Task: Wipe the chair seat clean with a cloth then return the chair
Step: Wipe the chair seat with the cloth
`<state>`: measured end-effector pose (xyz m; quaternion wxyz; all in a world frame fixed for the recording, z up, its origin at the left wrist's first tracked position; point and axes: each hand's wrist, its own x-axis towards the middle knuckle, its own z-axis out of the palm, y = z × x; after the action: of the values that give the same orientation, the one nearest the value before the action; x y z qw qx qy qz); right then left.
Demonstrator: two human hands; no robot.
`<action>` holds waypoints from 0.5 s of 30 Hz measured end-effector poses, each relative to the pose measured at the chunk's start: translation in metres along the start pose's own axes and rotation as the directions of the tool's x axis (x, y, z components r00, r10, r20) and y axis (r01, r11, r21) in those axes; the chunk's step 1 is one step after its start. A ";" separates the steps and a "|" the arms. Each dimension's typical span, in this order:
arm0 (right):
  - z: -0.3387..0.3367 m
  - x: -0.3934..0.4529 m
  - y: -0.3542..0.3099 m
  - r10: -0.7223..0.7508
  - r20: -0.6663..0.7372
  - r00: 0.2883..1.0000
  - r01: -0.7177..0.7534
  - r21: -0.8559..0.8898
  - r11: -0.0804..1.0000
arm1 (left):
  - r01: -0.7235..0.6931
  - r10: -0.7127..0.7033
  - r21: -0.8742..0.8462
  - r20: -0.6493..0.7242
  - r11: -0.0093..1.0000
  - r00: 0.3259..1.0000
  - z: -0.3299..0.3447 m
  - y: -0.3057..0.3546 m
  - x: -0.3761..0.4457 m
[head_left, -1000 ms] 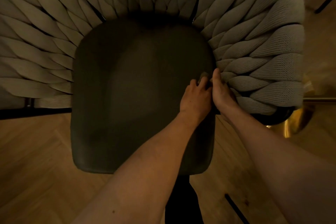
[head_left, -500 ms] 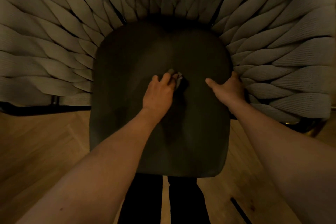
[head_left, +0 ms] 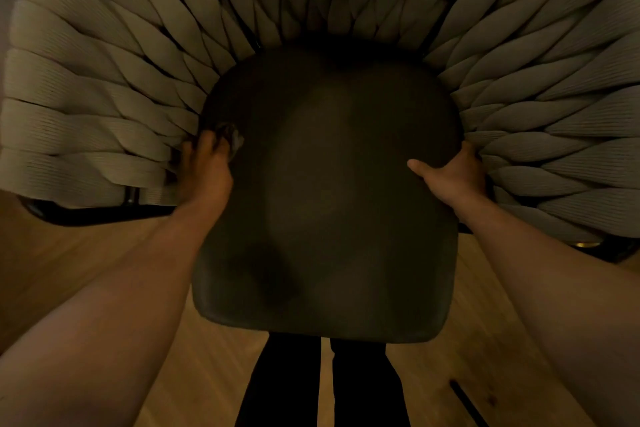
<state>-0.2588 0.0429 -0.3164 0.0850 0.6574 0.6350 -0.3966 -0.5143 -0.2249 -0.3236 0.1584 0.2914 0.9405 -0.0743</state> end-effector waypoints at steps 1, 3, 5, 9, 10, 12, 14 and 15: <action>-0.001 0.001 0.000 0.000 0.004 1.000 0.000 0.003 1.000 | 0.026 -0.027 -0.002 -0.010 1.000 1.000 -0.003 -0.006 0.002; -0.003 0.002 0.000 0.000 0.008 1.000 -0.001 0.021 1.000 | 0.046 -0.046 -0.007 -0.041 0.999 0.998 -0.007 -0.015 0.008; -0.004 0.002 -0.003 0.013 -0.013 1.000 -0.012 0.067 0.998 | 0.076 -0.078 -0.040 -0.059 0.996 0.995 -0.005 -0.014 0.011; -0.006 0.001 -0.005 0.076 -0.030 0.997 -0.073 0.093 0.993 | 0.164 -0.190 -0.262 -0.077 0.951 0.979 0.006 0.001 0.011; -0.006 0.002 -0.005 0.079 -0.031 0.996 -0.076 0.088 0.993 | 0.165 -0.200 -0.313 -0.085 0.935 0.976 0.009 0.004 0.012; -0.009 0.002 -0.006 0.085 -0.033 0.996 -0.082 0.081 0.993 | 0.149 -0.190 -0.344 -0.090 0.927 0.978 0.012 0.008 0.013; -0.011 0.001 -0.010 0.114 -0.037 0.993 -0.110 0.087 0.990 | 0.111 -0.155 -0.341 -0.104 0.933 0.982 0.012 0.014 0.013; -0.014 0.000 -0.012 0.131 -0.035 0.991 -0.126 0.102 0.987 | 0.086 -0.133 -0.342 -0.114 0.936 0.985 0.012 0.019 0.012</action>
<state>-0.2641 0.0531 -0.3023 0.0642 0.7086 0.5724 -0.4076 -0.5102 -0.2059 -0.3397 0.1370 0.2117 0.9627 0.0981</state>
